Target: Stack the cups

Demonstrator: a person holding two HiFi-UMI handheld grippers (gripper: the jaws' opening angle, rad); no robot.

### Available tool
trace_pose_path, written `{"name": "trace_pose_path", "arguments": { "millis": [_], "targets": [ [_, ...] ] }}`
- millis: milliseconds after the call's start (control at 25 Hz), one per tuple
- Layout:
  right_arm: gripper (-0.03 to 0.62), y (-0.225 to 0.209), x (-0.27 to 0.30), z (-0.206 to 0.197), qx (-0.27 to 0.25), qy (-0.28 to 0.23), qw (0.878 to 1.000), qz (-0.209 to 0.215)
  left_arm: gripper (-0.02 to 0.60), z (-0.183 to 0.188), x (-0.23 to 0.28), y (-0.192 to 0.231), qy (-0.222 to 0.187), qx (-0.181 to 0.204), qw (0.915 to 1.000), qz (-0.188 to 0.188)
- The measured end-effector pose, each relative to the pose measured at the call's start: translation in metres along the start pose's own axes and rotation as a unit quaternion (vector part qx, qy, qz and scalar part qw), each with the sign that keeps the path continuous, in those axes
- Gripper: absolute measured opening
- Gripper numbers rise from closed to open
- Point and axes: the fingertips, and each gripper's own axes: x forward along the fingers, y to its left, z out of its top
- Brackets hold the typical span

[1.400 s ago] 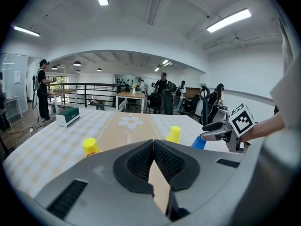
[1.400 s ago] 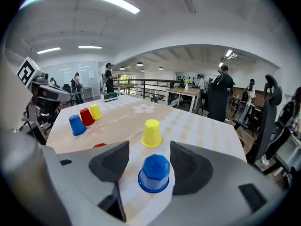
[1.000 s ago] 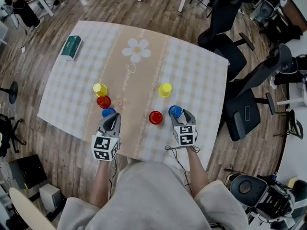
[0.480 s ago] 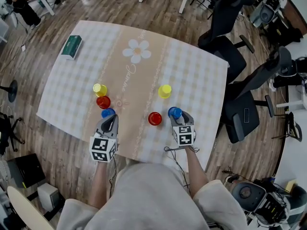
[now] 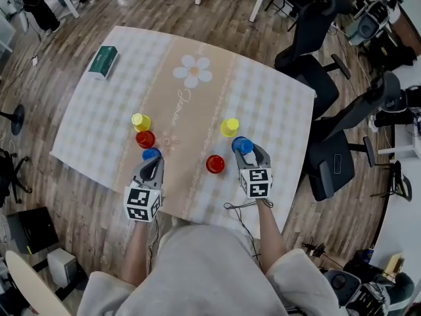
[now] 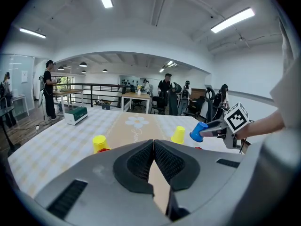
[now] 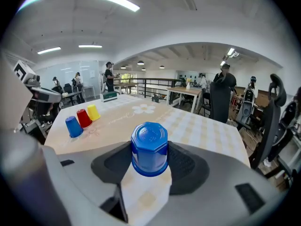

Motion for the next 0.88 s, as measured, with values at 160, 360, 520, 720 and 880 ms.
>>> {"name": "trace_pose_path", "arguments": {
  "millis": [160, 360, 520, 720, 880],
  "targets": [
    [0.233, 0.008, 0.002, 0.041, -0.014, -0.034, 0.999, 0.009, 0.014, 0.000, -0.004, 0.005, -0.005, -0.005, 1.0000, 0.006],
    [0.232, 0.029, 0.010, 0.076, -0.032, -0.056, 0.998, 0.025, 0.014, -0.001, -0.014, 0.018, -0.012, -0.011, 0.9997, 0.018],
    [0.232, 0.053, 0.018, 0.096, -0.048, -0.065, 0.996, 0.047, 0.014, -0.003, -0.025, 0.031, -0.017, -0.018, 0.9991, 0.033],
    [0.232, 0.083, 0.028, 0.113, -0.068, -0.071, 0.993, 0.071, 0.014, -0.006, -0.039, 0.046, -0.022, -0.027, 0.9980, 0.053],
    [0.232, 0.106, 0.034, 0.125, -0.080, -0.073, 0.990, 0.088, 0.014, -0.011, -0.052, 0.058, -0.025, -0.036, 0.9967, 0.068]
  ]
}}
